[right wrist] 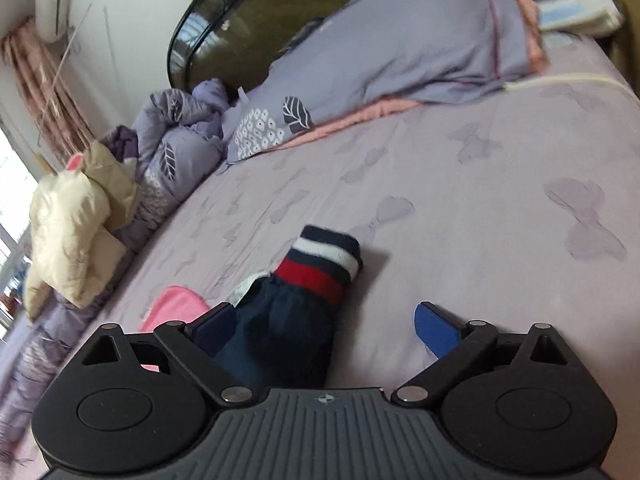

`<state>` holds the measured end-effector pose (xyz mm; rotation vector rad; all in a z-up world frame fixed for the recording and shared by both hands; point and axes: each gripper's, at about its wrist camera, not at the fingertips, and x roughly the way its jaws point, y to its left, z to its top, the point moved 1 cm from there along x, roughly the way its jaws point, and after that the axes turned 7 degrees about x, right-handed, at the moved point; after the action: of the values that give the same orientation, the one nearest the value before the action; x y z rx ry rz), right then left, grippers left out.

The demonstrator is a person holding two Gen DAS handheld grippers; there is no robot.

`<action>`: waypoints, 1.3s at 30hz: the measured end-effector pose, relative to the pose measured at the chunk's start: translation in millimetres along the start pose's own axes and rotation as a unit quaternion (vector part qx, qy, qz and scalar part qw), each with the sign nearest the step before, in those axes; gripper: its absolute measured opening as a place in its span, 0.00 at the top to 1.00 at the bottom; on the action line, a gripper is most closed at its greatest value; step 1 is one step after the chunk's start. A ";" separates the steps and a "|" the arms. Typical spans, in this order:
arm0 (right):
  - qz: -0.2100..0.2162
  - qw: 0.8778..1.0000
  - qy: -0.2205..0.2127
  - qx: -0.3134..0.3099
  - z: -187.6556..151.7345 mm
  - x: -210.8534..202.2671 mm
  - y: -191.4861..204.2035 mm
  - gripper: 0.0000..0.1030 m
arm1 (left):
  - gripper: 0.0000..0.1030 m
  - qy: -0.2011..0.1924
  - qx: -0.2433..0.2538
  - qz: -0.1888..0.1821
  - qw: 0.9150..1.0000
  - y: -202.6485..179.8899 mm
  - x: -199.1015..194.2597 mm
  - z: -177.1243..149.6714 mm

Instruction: Fold clothes

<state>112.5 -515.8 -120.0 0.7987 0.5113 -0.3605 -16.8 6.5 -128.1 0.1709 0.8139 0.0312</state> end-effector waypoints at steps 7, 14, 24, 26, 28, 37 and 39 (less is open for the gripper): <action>0.100 0.977 0.086 -0.170 -63.7 -52.3 47.6 0.06 | 0.00 0.043 -0.033 -0.010 0.998 26.0 -26.2 0.3; 0.204 0.893 0.192 -0.352 -195.0 -182.7 90.2 0.01 | 0.00 0.080 -0.055 0.024 0.995 56.9 -91.4 -31.1; 0.205 0.827 0.273 -0.447 -305.4 -296.1 118.2 0.01 | 0.00 0.120 -0.093 0.042 0.988 75.7 -190.5 -121.0; 0.187 0.818 0.281 -0.465 -321.6 -313.5 118.5 0.01 | 0.00 0.135 -0.110 0.046 0.984 78.3 -203.0 -137.4; 0.173 0.812 0.284 -0.480 -331.4 -331.2 117.3 0.01 | 0.00 0.140 -0.122 0.045 0.982 78.9 -214.8 -147.9; 0.156 0.808 0.285 -0.492 -346.1 -375.3 114.4 0.01 | 0.00 0.122 -0.128 0.042 0.983 70.4 -248.9 -150.1; 0.152 0.807 0.287 -0.493 -348.9 -380.0 112.6 0.01 | 0.00 0.119 -0.126 0.043 0.984 68.4 -253.7 -149.2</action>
<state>-247.5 -136.7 -46.5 -0.0748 1.0012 0.4716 -296.7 71.1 -34.6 -0.0383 1.0325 0.2386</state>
